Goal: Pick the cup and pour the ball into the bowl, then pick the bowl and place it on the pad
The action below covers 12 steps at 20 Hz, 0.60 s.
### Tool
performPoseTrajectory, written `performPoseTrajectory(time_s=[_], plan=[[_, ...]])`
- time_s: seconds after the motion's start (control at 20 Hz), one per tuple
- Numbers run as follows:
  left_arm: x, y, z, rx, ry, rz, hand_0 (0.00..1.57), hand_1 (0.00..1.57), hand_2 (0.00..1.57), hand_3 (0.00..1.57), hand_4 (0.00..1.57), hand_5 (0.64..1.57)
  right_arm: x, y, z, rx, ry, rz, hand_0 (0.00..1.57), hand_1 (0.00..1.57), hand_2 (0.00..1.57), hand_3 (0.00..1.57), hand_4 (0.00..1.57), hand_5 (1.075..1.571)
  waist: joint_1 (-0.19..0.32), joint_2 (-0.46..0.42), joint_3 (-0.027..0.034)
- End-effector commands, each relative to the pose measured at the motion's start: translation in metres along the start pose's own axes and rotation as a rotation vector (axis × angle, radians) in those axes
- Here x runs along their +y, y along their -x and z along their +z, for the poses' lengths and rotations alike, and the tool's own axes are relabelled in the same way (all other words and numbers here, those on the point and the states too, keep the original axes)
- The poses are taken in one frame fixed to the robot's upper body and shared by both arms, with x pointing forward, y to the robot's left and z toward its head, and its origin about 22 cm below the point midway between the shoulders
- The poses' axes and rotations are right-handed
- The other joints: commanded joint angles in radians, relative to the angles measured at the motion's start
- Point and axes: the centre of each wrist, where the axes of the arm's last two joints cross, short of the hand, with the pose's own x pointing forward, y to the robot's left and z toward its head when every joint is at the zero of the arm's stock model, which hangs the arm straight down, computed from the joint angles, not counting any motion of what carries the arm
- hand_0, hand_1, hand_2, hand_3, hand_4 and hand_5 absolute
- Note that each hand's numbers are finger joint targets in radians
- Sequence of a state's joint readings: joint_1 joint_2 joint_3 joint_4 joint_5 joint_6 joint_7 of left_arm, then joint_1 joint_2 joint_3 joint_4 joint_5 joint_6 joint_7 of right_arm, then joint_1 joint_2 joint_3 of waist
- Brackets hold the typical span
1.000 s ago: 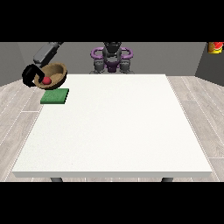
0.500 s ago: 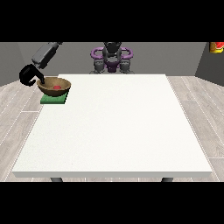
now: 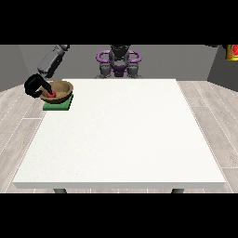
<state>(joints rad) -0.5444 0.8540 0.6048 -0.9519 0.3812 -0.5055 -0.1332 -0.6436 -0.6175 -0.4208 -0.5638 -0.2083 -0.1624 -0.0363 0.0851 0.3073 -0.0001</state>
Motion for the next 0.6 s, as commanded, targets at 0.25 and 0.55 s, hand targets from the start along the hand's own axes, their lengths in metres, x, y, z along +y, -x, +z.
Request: performPoseTrajectory(time_s=[0.25,0.55], plan=[[-0.015,-0.007,-0.004,0.022,0.017,-0.005,0.00,0.00,0.00,0.00,1.21,1.569,-0.012,0.021,0.002,0.035,-0.098,0.150,0.00,0.00,0.00,0.00,0.00,1.407,0.022,-0.031,0.0018],[-0.028,0.050,0.016,0.170,0.000,-0.002,0.00,0.00,0.00,0.00,1.19,1.569,0.011,-0.039,-0.006,0.074,-0.154,0.214,0.00,0.00,0.00,0.00,0.20,1.375,-0.058,-0.188,-0.0022]])
